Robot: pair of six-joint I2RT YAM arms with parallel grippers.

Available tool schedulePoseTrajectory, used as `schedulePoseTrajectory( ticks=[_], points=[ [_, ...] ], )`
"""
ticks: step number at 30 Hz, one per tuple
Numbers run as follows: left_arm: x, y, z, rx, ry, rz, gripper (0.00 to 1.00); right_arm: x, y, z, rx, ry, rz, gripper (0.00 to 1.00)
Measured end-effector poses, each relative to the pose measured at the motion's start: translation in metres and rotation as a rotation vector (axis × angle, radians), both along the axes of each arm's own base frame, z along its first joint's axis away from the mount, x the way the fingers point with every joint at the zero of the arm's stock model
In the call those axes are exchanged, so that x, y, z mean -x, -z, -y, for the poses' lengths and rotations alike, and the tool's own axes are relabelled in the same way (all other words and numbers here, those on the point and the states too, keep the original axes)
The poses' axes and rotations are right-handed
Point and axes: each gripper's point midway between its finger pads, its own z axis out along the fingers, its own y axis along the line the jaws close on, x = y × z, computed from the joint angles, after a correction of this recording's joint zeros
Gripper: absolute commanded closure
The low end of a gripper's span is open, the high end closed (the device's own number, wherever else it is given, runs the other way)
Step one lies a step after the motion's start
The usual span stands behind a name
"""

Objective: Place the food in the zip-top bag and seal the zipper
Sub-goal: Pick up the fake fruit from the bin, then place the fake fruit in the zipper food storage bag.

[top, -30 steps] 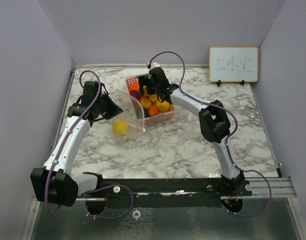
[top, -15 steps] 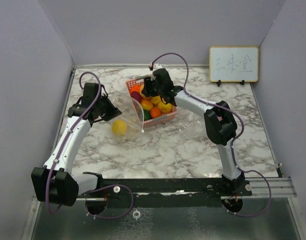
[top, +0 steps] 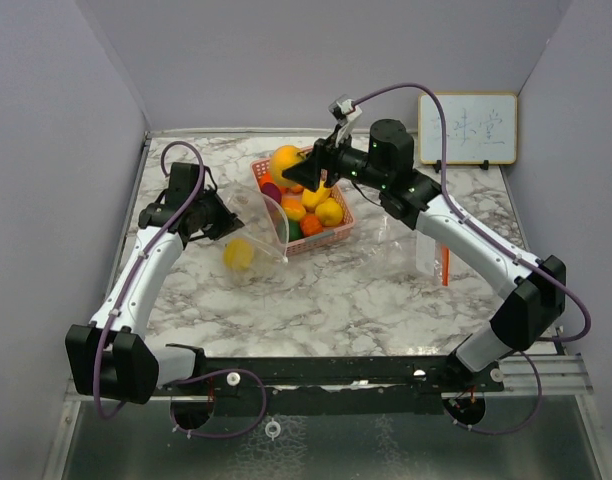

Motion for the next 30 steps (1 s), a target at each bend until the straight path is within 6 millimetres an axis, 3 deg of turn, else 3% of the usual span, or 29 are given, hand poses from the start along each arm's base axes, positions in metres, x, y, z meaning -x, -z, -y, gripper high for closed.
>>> schedulePoseTrajectory(
  ticks=[4,8,11,14,17,23,26,30],
  points=[
    [-0.006,-0.003,0.001,0.004,-0.001,0.008,1.0,0.031,0.02,-0.022,0.021,-0.138,-0.046,0.67],
    [-0.008,-0.007,0.004,0.021,0.001,0.011,1.0,0.04,0.056,-0.041,0.074,-0.19,-0.117,0.56],
    [-0.008,-0.011,0.007,0.041,0.006,0.013,1.0,0.039,0.087,-0.048,0.128,-0.186,-0.178,0.38],
    [-0.007,-0.012,0.01,0.061,0.012,0.008,1.0,0.028,0.115,-0.048,0.185,-0.134,-0.231,0.03],
    [-0.006,-0.012,0.012,0.071,0.017,0.005,1.0,0.018,0.13,-0.045,0.232,-0.081,-0.251,0.0],
    [-0.005,-0.013,0.013,0.076,0.022,0.004,1.0,0.007,0.113,-0.036,0.241,-0.008,-0.213,0.0],
    [-0.007,-0.013,0.014,0.081,0.024,0.006,1.0,0.004,0.094,-0.024,0.236,0.059,-0.18,0.0],
    [-0.01,-0.013,0.014,0.082,0.024,0.004,1.0,-0.006,0.06,0.008,0.206,0.195,-0.149,0.03]
  ],
)
